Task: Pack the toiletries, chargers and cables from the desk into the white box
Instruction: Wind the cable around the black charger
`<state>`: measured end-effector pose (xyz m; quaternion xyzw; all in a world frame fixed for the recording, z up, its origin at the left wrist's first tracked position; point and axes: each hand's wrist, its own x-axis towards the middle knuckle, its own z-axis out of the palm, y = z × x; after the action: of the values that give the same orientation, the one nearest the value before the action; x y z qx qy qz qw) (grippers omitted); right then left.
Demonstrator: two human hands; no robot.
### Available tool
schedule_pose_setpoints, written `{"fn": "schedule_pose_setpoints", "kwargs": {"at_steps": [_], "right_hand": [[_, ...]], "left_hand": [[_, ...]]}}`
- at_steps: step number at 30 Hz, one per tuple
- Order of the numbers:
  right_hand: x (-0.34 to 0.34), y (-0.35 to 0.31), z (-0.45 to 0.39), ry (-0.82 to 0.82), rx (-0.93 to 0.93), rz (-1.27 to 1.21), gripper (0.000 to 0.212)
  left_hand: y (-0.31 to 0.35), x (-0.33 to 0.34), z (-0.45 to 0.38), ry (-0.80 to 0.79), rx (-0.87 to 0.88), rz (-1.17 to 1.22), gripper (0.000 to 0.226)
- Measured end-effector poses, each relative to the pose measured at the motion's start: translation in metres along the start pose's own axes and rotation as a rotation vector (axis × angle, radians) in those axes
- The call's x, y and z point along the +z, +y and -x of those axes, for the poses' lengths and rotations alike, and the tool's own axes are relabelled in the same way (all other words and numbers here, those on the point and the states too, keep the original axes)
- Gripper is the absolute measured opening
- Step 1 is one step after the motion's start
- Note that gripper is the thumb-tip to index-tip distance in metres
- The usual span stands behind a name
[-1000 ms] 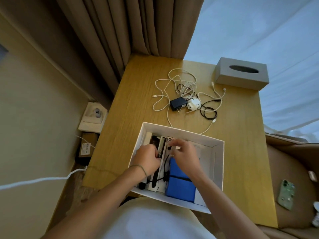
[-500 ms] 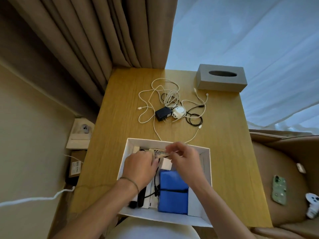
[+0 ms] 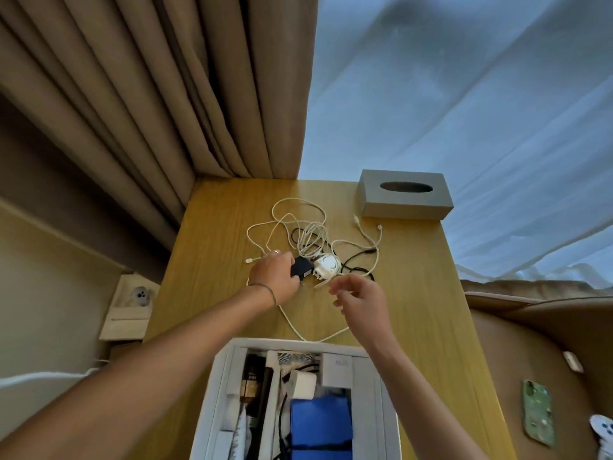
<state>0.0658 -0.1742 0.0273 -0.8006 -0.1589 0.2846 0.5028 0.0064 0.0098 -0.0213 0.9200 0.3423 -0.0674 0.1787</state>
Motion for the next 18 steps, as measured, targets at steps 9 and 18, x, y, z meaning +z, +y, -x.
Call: {"fn": "schedule_pose_setpoints", "kwargs": {"at_steps": [9,18], "right_hand": [[-0.006,0.021,-0.006,0.010,0.038,0.005,0.029],[-0.016,0.025,-0.003,0.008,0.026,-0.025,0.027]], "left_hand": [[0.003,0.052,-0.063,-0.125,-0.077,-0.265,0.078],[-0.006,0.032,-0.053,-0.221,-0.055,0.328,0.034]]}}
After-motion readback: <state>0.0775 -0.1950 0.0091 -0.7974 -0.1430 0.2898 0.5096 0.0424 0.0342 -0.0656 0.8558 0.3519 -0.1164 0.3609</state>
